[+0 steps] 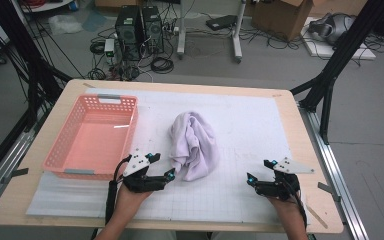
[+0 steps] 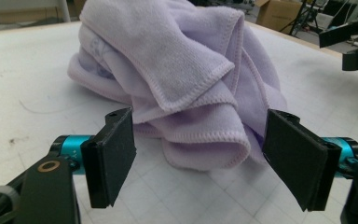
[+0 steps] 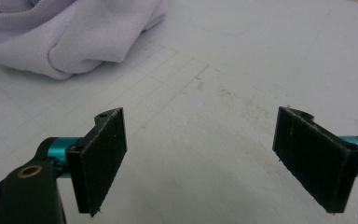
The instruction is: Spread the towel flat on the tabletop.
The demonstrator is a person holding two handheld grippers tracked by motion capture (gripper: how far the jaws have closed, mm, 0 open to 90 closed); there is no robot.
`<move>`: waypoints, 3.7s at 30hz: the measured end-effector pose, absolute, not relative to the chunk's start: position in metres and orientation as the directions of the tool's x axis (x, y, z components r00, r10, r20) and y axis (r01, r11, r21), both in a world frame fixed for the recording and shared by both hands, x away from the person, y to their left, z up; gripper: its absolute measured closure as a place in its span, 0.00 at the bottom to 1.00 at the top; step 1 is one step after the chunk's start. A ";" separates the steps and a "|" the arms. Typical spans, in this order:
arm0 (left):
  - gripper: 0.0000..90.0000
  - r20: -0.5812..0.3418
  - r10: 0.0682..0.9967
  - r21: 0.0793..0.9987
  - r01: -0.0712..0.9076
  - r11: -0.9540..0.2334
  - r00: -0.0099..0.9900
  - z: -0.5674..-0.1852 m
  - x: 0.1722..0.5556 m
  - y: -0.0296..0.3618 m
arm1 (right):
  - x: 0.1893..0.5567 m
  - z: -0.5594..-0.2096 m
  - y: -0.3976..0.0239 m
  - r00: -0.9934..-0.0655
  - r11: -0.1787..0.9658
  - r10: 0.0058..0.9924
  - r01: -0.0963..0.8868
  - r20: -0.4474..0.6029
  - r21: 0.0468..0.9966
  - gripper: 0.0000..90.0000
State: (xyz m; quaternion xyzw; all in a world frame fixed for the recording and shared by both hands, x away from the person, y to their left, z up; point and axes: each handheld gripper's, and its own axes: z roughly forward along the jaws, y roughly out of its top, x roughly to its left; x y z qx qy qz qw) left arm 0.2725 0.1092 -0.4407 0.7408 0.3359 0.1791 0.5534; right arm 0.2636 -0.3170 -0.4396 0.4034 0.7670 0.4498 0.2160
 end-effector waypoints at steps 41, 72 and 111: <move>0.90 -0.208 0.696 0.888 0.431 -0.160 0.687 -0.427 0.309 0.109 | 0.234 -0.432 -0.299 -0.701 0.450 0.712 0.499 0.040 0.741 0.90; 0.90 -0.118 0.675 0.900 0.365 -0.237 0.728 -0.395 0.350 0.062 | 0.288 -0.411 -0.177 -0.834 0.519 0.548 0.280 -0.063 0.807 0.43; 0.84 -0.097 0.758 0.883 0.407 -0.233 0.645 -0.415 0.371 0.073 | 0.425 -0.366 -0.325 -0.340 0.267 0.936 0.532 -0.086 0.804 0.95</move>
